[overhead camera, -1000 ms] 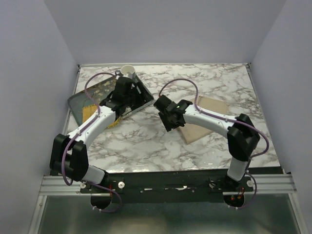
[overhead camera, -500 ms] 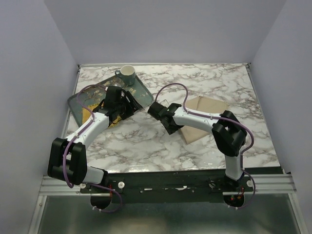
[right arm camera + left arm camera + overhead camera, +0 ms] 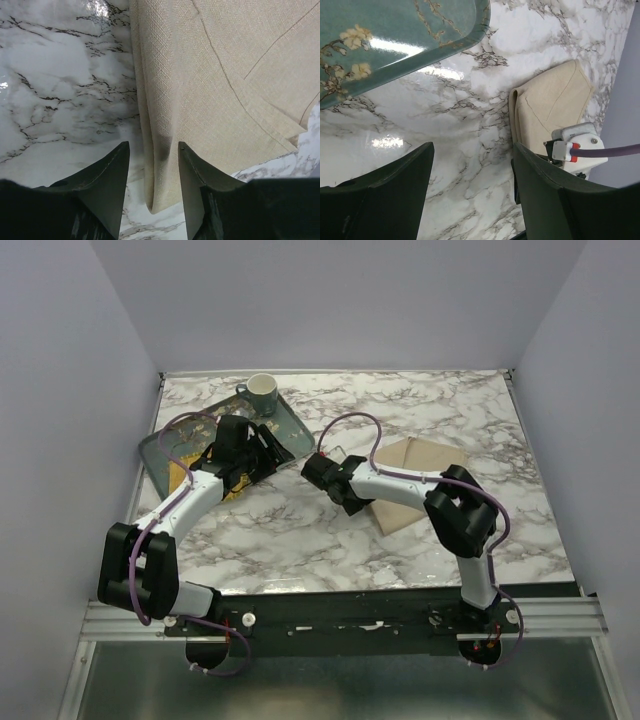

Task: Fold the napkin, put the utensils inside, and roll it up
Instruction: Roll the napkin with the utensil

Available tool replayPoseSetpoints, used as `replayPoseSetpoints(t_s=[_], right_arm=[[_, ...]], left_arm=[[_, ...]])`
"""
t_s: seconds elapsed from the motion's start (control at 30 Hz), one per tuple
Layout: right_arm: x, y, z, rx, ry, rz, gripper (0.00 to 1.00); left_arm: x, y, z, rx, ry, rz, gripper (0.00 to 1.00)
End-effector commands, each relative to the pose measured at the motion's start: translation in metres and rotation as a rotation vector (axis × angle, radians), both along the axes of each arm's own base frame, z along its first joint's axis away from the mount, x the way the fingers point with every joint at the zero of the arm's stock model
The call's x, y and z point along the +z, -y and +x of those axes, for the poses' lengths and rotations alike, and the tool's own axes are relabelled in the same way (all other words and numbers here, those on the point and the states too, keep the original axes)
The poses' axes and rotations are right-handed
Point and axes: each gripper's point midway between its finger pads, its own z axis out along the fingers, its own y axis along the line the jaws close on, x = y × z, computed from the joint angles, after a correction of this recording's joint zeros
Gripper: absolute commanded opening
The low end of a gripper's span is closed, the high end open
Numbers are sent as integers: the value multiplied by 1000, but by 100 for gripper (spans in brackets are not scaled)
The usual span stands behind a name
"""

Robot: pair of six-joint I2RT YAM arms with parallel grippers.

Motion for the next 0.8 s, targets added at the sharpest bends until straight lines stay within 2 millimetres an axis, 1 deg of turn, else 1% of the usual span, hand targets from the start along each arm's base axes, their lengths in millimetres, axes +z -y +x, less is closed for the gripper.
replayPoseSetpoints(t_s=[0.0,0.1,0.13,0.33,0.47,0.5,0.57,0.67,0.7,0.77], right_arm=[[-13,5,9,-1,57,-68,51],[-17,6,13,6,68,-98,50],[-22,8,13,5,62,-115,50],[-32,18,12,2,86,-156,45],[-44,14,10,17,61,-136,42],[-45,13,10,17,58,-132,37],[-50,11,8,20,41,-119,33],[-54,6,6,26,24,-90,26],[-52,5,6,28,22,-75,23],[-52,0,5,37,10,-46,20]], left_arm=[[1,4,0,-12,1,-31,73],[-3,6,0,-16,-11,-43,73],[-4,6,0,-14,-16,-44,74],[-10,6,1,-11,-30,-46,74],[-11,7,1,-14,-34,-53,74],[-12,7,2,-14,-36,-53,74],[-11,8,2,-15,-32,-55,74],[-15,10,1,-26,-38,-64,75],[-18,11,1,-31,-46,-71,75],[-21,14,-1,-47,-47,-88,76]])
